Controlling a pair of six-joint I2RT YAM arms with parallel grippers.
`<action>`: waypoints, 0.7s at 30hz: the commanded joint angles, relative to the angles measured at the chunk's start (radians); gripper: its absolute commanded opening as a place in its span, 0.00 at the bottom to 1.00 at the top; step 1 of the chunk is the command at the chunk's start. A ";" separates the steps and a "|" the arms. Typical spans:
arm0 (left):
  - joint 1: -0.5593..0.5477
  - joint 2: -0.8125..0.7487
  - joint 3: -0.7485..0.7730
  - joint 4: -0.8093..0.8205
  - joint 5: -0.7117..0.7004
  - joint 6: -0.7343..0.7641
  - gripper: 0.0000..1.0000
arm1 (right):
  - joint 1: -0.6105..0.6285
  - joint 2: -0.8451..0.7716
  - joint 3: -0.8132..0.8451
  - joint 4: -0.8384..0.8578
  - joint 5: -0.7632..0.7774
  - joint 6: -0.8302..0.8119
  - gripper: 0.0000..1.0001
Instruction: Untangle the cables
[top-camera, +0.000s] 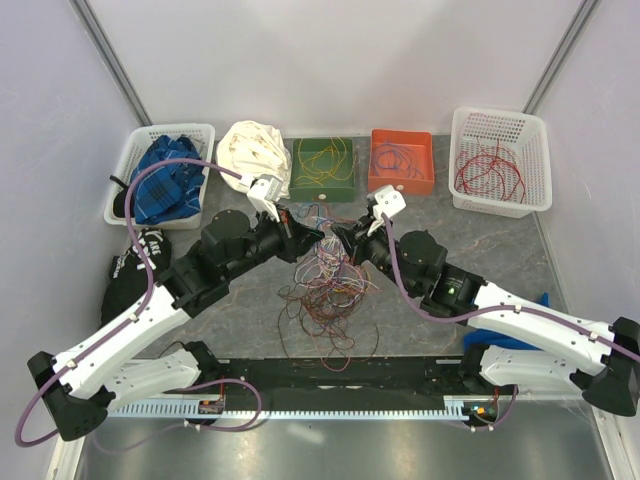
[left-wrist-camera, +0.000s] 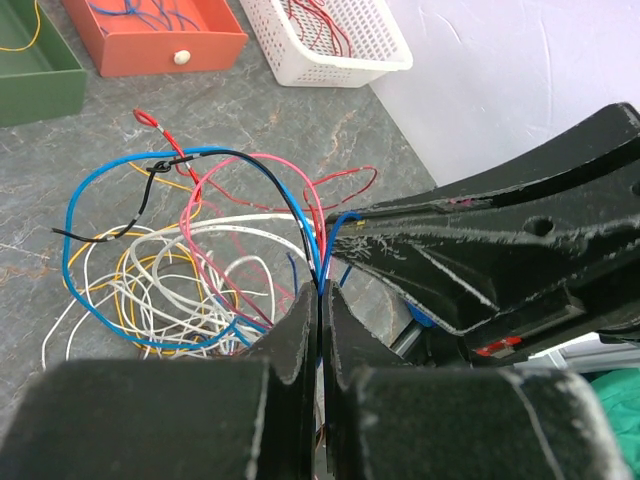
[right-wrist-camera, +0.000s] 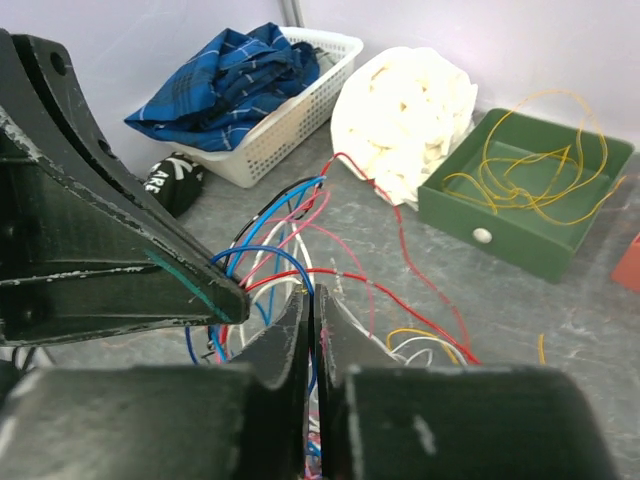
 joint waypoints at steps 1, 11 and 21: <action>-0.001 -0.015 -0.008 0.012 -0.013 0.032 0.02 | -0.003 -0.045 0.034 0.036 0.033 0.007 0.00; 0.010 0.014 -0.023 -0.151 -0.226 -0.007 0.19 | -0.002 -0.109 0.238 -0.163 0.090 -0.025 0.00; 0.020 -0.076 -0.079 -0.251 -0.418 -0.075 1.00 | -0.003 -0.084 0.488 -0.298 0.212 -0.126 0.00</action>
